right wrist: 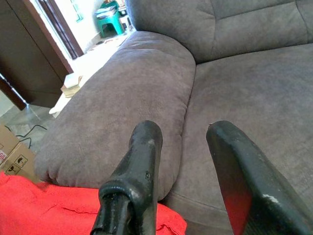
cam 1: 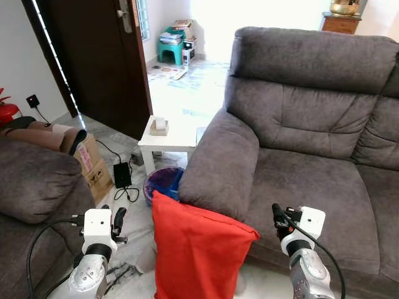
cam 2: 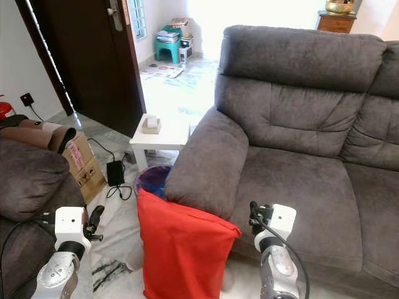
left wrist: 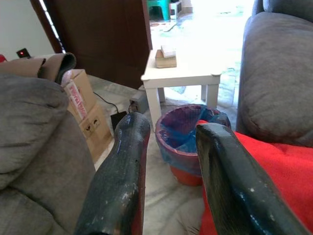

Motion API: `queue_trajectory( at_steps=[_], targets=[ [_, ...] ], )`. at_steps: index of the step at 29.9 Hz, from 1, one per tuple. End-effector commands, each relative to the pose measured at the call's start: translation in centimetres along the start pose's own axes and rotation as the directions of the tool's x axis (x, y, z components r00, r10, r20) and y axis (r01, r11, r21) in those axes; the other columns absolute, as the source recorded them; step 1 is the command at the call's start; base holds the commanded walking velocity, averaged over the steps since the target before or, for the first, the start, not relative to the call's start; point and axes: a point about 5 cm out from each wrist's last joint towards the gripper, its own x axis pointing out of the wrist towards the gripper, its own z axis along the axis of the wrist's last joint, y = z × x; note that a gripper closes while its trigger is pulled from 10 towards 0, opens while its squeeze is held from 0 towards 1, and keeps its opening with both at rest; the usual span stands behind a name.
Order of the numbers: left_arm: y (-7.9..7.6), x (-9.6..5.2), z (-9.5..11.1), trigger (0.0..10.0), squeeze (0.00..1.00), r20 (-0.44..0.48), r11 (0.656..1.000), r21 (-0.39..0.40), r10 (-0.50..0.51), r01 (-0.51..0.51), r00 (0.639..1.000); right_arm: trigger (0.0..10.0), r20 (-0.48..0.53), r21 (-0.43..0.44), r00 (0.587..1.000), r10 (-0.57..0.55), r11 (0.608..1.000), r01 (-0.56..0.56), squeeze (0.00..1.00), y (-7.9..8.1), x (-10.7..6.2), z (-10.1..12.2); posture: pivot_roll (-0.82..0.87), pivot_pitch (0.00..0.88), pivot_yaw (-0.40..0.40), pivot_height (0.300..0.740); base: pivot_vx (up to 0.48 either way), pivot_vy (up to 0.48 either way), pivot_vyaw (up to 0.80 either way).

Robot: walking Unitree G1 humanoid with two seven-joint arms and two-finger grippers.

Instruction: Move the pillow to the sofa from floor

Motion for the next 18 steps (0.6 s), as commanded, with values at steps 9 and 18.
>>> queue_trajectory(
  at_steps=[9,18],
  targets=[
    [0.5,0.2,0.3,10.0,0.0,-0.001,1.0,-0.01,0.026,-0.026,1.0,10.0,-0.007,0.005,0.999,0.04,0.999,-0.04,0.0,1.0,0.4,0.1,0.17,0.061,0.031,0.645,0.0,0.0,0.0],
    [0.2,0.4,0.4,10.0,0.0,-0.009,1.0,-0.008,0.015,-0.015,1.0,10.0,-0.02,0.008,0.998,0.058,0.998,-0.058,0.0,1.5,0.4,-0.1,0.17,0.071,0.03,0.645,0.0,0.0,0.0]
  ],
)
